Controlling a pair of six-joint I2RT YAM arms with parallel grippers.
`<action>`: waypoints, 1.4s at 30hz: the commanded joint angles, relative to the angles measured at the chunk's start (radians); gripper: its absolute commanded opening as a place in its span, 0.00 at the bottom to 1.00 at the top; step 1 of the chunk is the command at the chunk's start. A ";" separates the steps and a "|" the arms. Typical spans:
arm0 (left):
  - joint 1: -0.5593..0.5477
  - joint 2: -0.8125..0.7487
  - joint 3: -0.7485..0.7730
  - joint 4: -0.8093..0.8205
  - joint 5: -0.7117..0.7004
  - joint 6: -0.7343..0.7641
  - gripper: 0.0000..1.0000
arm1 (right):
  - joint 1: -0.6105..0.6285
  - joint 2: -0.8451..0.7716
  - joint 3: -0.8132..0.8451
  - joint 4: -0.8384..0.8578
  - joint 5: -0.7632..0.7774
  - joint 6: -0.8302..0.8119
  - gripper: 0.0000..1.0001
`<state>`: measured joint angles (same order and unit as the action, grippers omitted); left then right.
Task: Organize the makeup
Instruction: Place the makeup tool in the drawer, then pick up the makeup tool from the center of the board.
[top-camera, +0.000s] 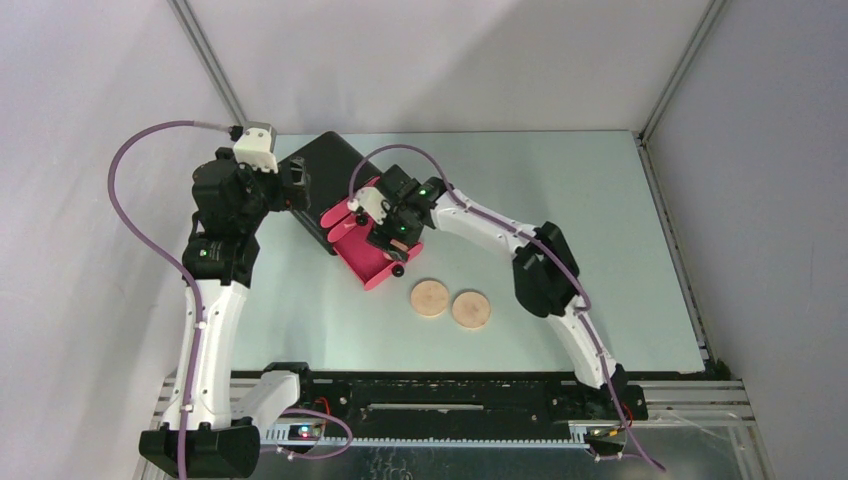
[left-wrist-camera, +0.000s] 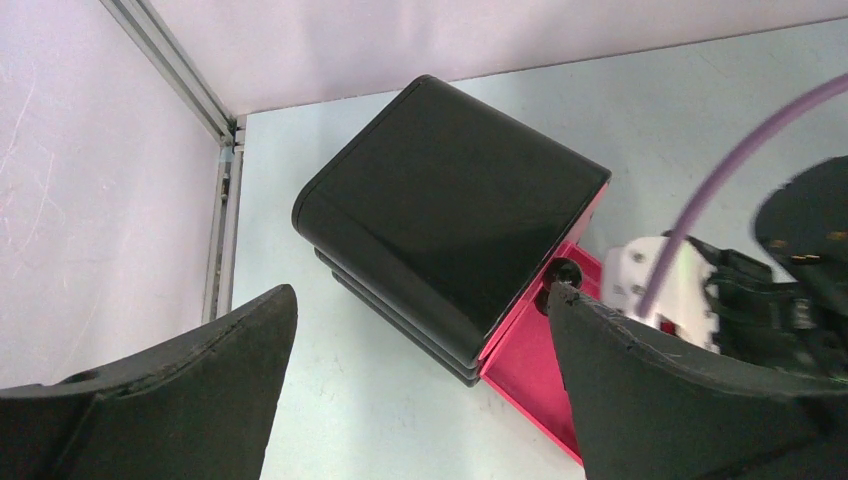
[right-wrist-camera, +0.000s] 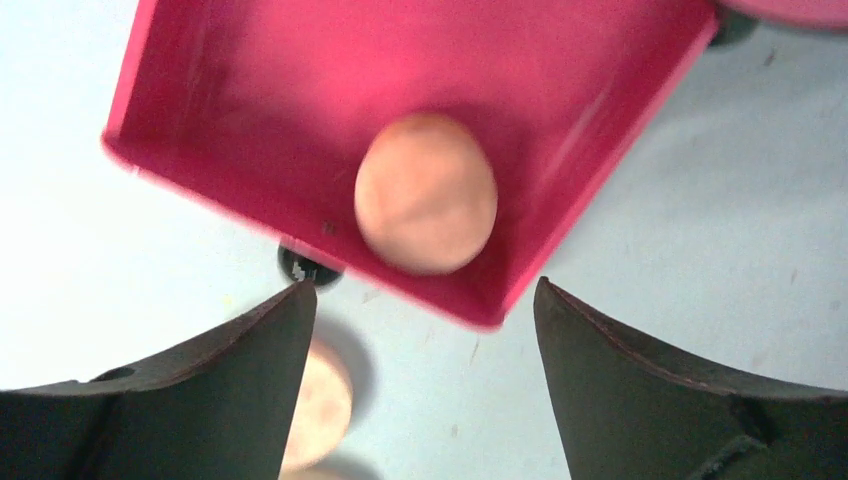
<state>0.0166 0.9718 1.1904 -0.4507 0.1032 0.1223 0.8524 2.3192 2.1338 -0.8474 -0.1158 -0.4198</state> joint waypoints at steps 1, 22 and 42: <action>0.009 -0.027 -0.028 0.025 -0.008 0.005 1.00 | -0.016 -0.228 -0.165 0.068 -0.008 -0.001 0.91; 0.014 -0.027 -0.037 0.032 -0.012 0.008 1.00 | 0.022 -0.281 -0.572 0.167 -0.115 -0.051 0.99; 0.017 -0.027 -0.038 0.032 -0.011 0.010 1.00 | -0.003 -0.274 -0.570 0.129 -0.117 -0.063 0.15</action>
<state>0.0223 0.9653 1.1736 -0.4496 0.0994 0.1226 0.8627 2.0777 1.5398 -0.7052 -0.2531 -0.4831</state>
